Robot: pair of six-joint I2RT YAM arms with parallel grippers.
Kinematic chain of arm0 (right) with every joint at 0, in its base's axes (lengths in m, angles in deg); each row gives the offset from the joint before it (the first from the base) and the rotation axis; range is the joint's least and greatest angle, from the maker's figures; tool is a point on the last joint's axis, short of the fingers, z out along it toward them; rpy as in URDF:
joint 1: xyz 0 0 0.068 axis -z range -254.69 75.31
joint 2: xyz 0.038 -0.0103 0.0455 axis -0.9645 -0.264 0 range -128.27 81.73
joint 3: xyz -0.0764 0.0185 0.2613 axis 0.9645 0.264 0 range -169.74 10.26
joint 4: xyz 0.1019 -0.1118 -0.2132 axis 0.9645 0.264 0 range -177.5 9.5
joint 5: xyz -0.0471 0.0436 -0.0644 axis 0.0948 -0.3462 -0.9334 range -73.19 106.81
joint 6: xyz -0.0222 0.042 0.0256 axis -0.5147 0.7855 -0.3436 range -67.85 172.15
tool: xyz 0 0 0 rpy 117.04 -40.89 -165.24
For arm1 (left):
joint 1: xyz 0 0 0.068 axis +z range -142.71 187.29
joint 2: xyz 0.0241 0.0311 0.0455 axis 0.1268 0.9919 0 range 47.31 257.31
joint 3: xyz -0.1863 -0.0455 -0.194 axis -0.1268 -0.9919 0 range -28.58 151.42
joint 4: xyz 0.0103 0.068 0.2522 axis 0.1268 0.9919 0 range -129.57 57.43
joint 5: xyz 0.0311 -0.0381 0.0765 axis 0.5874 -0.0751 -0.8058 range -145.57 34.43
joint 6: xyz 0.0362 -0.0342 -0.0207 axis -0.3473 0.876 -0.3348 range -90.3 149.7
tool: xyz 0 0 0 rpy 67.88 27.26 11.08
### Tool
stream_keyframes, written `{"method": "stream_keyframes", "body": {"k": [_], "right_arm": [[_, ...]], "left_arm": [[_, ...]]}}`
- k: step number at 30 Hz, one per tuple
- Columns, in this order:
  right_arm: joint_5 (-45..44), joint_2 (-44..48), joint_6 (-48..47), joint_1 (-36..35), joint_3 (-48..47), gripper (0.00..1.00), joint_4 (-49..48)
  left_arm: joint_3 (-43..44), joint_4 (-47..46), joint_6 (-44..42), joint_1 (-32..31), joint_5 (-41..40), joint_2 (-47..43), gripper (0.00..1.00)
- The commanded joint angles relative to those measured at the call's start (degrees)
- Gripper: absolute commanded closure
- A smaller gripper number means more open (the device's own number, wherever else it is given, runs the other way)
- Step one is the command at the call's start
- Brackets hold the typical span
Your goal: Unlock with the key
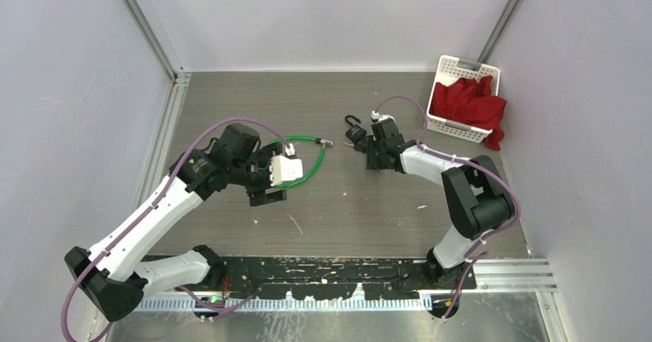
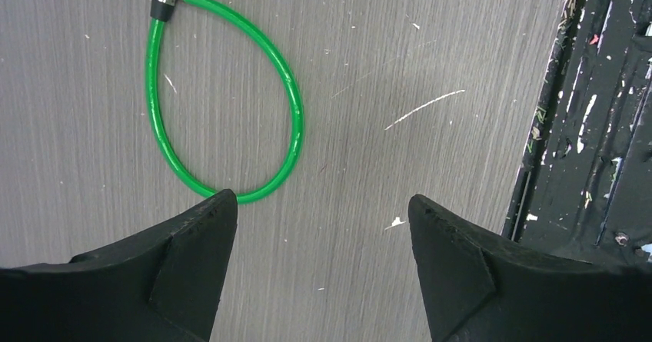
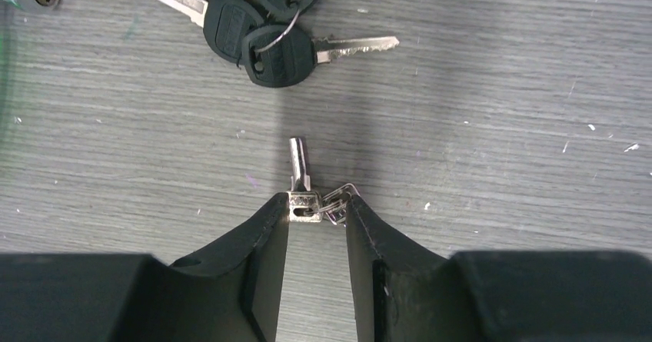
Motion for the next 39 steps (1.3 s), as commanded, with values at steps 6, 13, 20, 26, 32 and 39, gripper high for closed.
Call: {"method": "stream_keyframes", "body": {"k": [6, 13, 20, 26, 32, 39], "right_arm": [[-1.8, -1.5, -0.3, -0.2, -3.4, 0.65, -1.5], [-1.9, -3.4, 0.4, -0.2, -3.7, 0.67, -0.8], [-0.5, -1.8, 0.5, -0.2, -2.9, 0.94, -1.0], [11.1, 3.8, 0.6, -0.4, -2.0, 0.99, 0.0], [25.3, 14.5, 4.1, -2.2, 0.7, 0.99, -1.1], [35.5, 23.8, 13.7, -6.6, 1.8, 0.99, -2.4]], "left_arm": [[1.7, 0.3, 1.3, 0.3, 2.0, -1.0, 0.2], [2.5, 0.3, 1.2, 0.2, 2.0, -0.9, 0.2], [1.8, -0.9, 0.7, 0.2, 2.8, -2.5, 0.21], [-4.5, -9.3, 2.8, 0.2, 5.2, -7.2, 0.21], [-13.4, -18.1, 3.1, 0.2, 8.1, -11.5, 0.21], [-17.7, -29.9, 1.3, -0.4, 9.0, -10.8, 0.26]]}}
